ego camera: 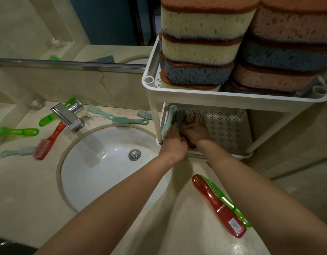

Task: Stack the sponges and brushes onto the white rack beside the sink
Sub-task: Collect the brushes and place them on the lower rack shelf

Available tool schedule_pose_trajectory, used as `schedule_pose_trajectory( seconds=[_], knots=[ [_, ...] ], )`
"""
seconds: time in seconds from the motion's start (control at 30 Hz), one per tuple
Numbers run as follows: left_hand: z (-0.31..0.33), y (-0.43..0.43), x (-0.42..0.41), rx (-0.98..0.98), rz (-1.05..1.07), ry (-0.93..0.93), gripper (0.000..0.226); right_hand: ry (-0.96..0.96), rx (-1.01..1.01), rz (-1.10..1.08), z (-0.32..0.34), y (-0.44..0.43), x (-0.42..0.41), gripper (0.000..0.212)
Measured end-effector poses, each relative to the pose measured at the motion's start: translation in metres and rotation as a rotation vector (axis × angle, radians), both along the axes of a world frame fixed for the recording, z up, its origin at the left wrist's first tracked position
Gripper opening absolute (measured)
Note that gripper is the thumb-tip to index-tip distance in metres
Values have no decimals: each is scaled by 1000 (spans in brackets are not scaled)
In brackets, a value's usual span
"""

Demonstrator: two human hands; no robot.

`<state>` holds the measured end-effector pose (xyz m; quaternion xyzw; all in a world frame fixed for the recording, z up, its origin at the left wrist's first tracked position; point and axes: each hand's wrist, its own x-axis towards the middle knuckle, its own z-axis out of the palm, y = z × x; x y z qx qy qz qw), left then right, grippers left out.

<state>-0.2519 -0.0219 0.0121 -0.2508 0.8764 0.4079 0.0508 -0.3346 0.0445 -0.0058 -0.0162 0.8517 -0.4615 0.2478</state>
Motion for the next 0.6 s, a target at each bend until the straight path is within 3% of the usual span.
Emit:
schedule_pose_trajectory(
  seconds=[0.13,0.27,0.4,0.6],
  knots=[
    [3,-2,-2,-5,8,-37,53,42,40,38,-1,-1,1,8],
    [4,-5,4,42,-9,-8,53,128,85,56,0,-1,3,24],
    [4,-8,18,67,-5,69,56,161,75,8,3,2,10,27],
    [0,-11,59,145,33,164,53,196,-122,-78,5,4,40,15]
  ],
)
